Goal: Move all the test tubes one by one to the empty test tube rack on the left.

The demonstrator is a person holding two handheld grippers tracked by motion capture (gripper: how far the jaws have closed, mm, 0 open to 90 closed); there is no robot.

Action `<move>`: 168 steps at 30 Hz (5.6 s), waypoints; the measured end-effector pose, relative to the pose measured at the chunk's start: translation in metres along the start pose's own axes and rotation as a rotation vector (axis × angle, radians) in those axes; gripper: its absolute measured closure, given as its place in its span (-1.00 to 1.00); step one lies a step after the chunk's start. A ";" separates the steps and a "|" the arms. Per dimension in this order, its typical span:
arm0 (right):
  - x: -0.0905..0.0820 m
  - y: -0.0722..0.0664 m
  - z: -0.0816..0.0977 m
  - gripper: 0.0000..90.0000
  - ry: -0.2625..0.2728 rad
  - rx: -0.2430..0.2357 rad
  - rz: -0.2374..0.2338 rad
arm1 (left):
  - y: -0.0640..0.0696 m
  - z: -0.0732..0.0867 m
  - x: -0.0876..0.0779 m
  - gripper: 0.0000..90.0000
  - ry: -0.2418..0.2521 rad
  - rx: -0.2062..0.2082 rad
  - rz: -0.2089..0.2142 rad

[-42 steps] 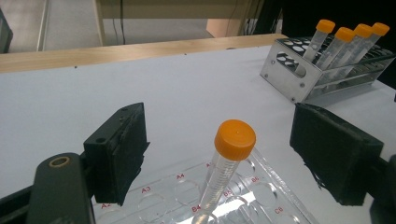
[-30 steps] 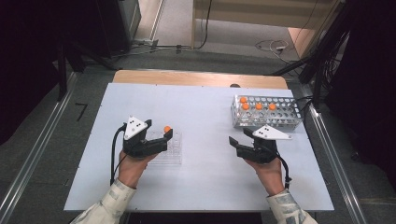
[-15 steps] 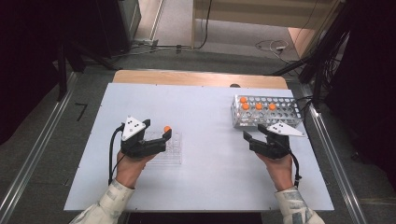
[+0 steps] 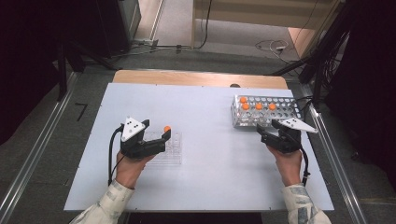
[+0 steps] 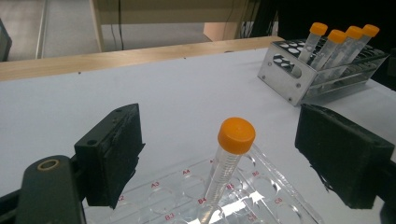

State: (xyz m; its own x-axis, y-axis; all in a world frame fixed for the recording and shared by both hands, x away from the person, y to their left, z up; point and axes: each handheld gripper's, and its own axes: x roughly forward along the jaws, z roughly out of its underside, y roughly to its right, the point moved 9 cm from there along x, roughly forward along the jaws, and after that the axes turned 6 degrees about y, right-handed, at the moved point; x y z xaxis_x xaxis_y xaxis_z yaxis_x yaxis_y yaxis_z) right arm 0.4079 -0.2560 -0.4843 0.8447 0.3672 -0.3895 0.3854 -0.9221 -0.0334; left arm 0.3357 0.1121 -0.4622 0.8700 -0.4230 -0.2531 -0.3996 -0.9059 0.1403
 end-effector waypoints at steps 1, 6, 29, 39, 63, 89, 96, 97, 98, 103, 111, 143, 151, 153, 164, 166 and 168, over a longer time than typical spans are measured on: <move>0.000 0.000 0.000 -0.29 0.000 0.000 0.000 | -0.001 0.000 0.000 -0.67 -0.001 0.001 0.000; 0.009 0.011 -0.002 -0.28 -0.002 0.008 0.034 | -0.002 0.000 -0.001 -0.67 -0.002 -0.010 0.002; 0.050 0.038 -0.011 0.42 0.001 0.009 0.132 | -0.004 0.000 -0.001 -0.67 0.000 -0.012 -0.002; 0.047 0.039 -0.021 0.58 0.016 0.002 0.140 | -0.005 -0.001 -0.001 -0.67 0.003 -0.014 0.000; -0.024 0.002 -0.046 0.59 0.119 -0.041 0.029 | -0.003 -0.003 -0.003 -0.67 0.007 -0.016 0.002; -0.030 -0.097 -0.008 0.59 0.042 -0.149 -0.220 | 0.013 -0.007 -0.006 -0.64 0.023 -0.006 0.036; -0.026 -0.129 0.000 0.59 0.016 -0.185 -0.288 | 0.028 -0.011 -0.010 -0.63 0.032 0.010 0.074; -0.026 -0.133 0.002 0.59 0.013 -0.190 -0.296 | 0.032 -0.011 -0.010 -0.63 0.034 0.016 0.084; -0.025 -0.137 0.003 0.59 0.008 -0.195 -0.307 | 0.036 -0.011 -0.011 -0.62 0.035 0.019 0.096; -0.020 -0.156 0.009 0.59 0.000 -0.219 -0.341 | 0.060 -0.008 -0.009 -0.56 0.020 0.046 0.162; -0.016 -0.185 0.018 0.59 -0.025 -0.257 -0.400 | 0.099 0.010 0.003 -0.47 -0.035 0.087 0.251; -0.018 -0.215 0.030 0.37 -0.057 -0.282 -0.502 | 0.124 0.021 0.013 0.55 -0.040 0.103 0.337; -0.020 -0.209 0.029 -0.23 -0.073 -0.252 -0.529 | 0.112 0.006 0.005 0.55 -0.005 0.064 0.329; -0.021 -0.206 0.029 -0.32 -0.071 -0.245 -0.527 | 0.106 -0.001 0.002 0.55 0.010 0.047 0.320; -0.020 -0.186 0.030 -0.39 -0.076 -0.212 -0.475 | 0.073 -0.030 -0.021 0.55 0.040 -0.006 0.277; -0.019 -0.183 0.030 -0.39 -0.077 -0.211 -0.467 | 0.065 -0.035 -0.025 0.55 0.050 -0.014 0.257; -0.019 -0.181 0.031 -0.39 -0.079 -0.205 -0.463 | 0.057 -0.039 -0.028 0.55 0.056 -0.016 0.233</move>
State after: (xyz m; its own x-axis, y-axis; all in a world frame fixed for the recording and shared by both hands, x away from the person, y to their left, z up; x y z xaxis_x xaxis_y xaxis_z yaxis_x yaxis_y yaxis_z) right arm 0.3108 -0.1001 -0.4990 0.5409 0.7136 -0.4452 0.7840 -0.6194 -0.0404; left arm 0.2995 0.0735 -0.4099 0.7697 -0.6183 -0.1589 -0.5871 -0.7834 0.2040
